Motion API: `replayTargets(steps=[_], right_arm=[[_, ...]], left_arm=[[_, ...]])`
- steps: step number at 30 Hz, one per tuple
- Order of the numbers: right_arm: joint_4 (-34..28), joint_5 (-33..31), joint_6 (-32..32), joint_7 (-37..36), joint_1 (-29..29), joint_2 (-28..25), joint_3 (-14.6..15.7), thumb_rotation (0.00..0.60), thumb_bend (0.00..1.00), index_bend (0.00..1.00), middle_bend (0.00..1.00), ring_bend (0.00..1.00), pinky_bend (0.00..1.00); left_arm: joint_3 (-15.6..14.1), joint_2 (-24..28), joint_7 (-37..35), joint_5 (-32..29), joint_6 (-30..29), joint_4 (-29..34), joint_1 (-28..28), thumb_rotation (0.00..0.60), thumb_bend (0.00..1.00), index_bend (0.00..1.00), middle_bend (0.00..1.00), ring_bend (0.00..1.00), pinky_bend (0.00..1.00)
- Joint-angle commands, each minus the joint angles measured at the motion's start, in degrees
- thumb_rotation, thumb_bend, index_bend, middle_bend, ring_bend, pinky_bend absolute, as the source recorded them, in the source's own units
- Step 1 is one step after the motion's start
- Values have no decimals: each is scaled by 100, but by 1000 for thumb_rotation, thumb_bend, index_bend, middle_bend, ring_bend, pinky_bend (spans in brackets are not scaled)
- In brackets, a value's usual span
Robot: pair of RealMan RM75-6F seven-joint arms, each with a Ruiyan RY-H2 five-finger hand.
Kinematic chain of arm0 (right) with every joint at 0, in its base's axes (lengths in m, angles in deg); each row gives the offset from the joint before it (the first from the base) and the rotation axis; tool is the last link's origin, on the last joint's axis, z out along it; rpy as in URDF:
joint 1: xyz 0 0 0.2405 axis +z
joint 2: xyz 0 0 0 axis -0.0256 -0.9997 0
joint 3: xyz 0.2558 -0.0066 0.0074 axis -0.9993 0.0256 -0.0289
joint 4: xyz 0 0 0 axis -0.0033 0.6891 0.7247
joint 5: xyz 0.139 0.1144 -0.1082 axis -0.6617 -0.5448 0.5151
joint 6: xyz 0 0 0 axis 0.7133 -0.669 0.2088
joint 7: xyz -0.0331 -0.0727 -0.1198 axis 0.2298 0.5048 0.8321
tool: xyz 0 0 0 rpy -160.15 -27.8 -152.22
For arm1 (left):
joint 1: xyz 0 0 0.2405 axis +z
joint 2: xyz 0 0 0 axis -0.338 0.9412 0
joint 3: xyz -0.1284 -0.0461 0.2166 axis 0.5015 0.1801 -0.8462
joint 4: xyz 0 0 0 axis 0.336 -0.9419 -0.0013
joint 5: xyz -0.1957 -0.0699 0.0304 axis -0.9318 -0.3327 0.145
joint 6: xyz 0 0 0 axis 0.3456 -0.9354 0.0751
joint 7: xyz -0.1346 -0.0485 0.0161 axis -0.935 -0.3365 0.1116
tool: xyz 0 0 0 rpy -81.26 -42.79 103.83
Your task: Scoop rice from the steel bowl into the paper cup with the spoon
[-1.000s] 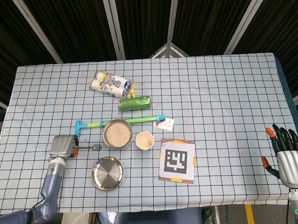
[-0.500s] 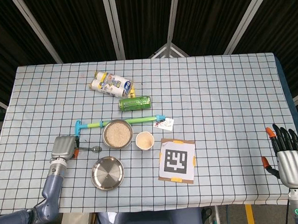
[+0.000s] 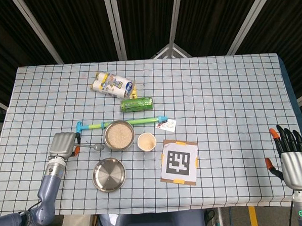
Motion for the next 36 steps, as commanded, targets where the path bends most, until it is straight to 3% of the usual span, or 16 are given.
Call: replayTargets(steps=[1, 8, 16, 27, 36], right_arm=[[4, 6, -7, 1, -1, 4, -1, 600, 383, 0, 0, 0, 0], [32, 27, -49, -13, -7, 23, -12, 600, 384, 0, 0, 0, 0], [70, 38, -118, -21, -33, 72, -21, 600, 383, 0, 0, 0, 0], [43, 14, -126, 31, -48, 88, -26, 600, 384, 0, 0, 0, 0], [46, 25, -150, 39, -55, 104, -35, 600, 383, 0, 0, 0, 0]], left_arm=[[113, 298, 296, -27, -139, 324, -147, 600, 467, 568, 990, 998, 1000], [295, 461, 918, -365, -22, 333, -587, 600, 467, 570, 990, 998, 1000], [377, 142, 1752, -721, 179, -217, -1297, 600, 469, 570, 990, 998, 1000], [125, -364, 2519, -600, 250, -797, -1886, 600, 471, 570, 989, 998, 1000], [-275, -612, 2875, 71, 229, -1356, -2181, 600, 476, 572, 989, 998, 1000]])
